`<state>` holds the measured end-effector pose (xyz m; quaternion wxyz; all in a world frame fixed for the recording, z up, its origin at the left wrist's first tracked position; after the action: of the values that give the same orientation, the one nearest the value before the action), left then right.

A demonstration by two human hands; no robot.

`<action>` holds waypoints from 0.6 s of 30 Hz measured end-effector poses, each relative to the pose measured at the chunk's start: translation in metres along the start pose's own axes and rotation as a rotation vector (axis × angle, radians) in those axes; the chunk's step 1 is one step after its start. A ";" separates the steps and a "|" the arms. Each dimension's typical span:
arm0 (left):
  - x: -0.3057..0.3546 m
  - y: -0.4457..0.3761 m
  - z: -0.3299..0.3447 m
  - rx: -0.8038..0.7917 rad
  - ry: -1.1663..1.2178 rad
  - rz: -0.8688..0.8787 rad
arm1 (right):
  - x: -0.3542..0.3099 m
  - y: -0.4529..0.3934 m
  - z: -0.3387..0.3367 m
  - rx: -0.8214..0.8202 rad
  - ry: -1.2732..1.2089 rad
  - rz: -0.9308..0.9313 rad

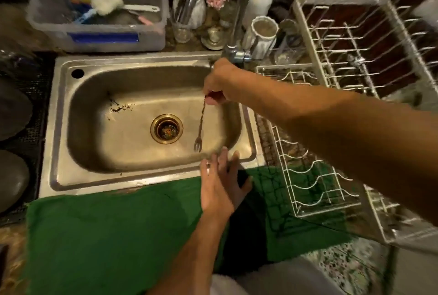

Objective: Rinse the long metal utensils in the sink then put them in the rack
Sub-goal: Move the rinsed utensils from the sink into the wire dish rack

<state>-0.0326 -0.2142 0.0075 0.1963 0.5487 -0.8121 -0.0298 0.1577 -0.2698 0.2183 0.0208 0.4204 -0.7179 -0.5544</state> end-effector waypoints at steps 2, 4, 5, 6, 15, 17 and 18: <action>-0.002 0.004 -0.004 0.054 -0.025 0.031 | 0.003 0.020 -0.013 0.034 -0.021 -0.073; -0.005 0.007 -0.005 0.064 -0.039 0.052 | 0.004 0.040 -0.028 0.060 -0.013 -0.115; -0.004 0.007 -0.006 0.068 -0.040 0.058 | 0.005 0.052 -0.037 0.090 -0.009 -0.102; -0.003 0.007 -0.006 0.065 -0.035 0.055 | 0.005 0.064 -0.045 0.115 -0.009 -0.091; 0.002 0.002 -0.004 0.081 -0.034 0.023 | 0.041 0.193 -0.149 0.369 -0.003 -0.234; 0.002 0.002 -0.002 0.085 -0.020 0.016 | 0.064 0.204 -0.166 0.443 -0.004 -0.191; 0.002 0.002 -0.002 0.084 -0.017 0.012 | 0.075 0.206 -0.172 0.487 0.005 -0.160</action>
<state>-0.0347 -0.2151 0.0107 0.1661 0.5512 -0.8177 0.0009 0.0745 -0.4446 0.4194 -0.1232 0.4698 -0.7948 -0.3640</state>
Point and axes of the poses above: each hand's wrist, its own y-axis away from the middle knuckle, its own z-axis out of the palm, x = y × z, the point moved 1 cm from there along -y, towards the middle knuckle, and after that the axes turned 3 degrees about z, right-handed, at the moved point
